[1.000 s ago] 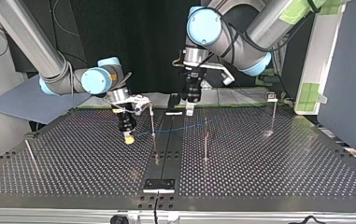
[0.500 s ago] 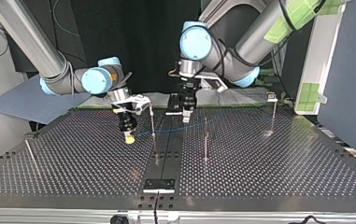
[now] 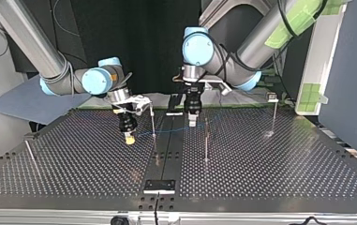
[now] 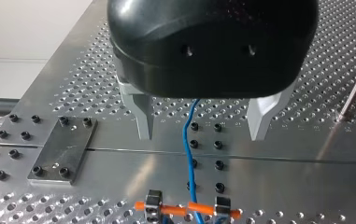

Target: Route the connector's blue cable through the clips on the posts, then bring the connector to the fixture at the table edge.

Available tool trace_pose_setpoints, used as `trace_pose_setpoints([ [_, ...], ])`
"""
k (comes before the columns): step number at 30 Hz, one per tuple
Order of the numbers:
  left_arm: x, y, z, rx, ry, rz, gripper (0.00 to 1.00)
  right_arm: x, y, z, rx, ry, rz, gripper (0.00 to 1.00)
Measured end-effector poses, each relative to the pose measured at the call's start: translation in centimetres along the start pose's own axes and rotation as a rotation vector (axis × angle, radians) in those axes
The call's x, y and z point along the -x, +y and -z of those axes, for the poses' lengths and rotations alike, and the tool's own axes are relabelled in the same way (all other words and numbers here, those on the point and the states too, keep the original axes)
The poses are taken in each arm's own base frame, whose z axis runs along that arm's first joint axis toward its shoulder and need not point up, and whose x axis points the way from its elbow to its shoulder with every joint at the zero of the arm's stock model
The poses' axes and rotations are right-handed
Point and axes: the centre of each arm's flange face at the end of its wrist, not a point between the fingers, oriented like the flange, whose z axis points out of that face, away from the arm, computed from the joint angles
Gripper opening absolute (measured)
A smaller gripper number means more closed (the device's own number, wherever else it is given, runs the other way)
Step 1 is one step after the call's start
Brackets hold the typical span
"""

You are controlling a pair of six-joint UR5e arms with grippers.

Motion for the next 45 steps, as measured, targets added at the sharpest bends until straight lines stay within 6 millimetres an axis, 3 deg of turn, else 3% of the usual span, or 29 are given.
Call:
trace_pose_setpoints([
  [7,0.2,-0.3,-0.3,-0.019,-0.013,0.002,1.0,0.0,-0.2,0.0,-0.003,0.0,0.0,0.0],
  [18,2.5,-0.3,-2.1,-0.002,-0.044,0.02,1.0,0.1,-0.3,0.1,-0.004,-0.006,-0.001,0.0],
  [29,-0.8,0.1,-3.2,-0.005,0.008,-0.003,1.0,0.1,-0.3,0.1,-0.004,-0.007,-0.001,0.0],
  [45,-0.3,1.4,-4.9,0.018,-0.008,0.004,1.0,0.1,-0.4,0.1,-0.004,-0.006,0.001,0.0],
])
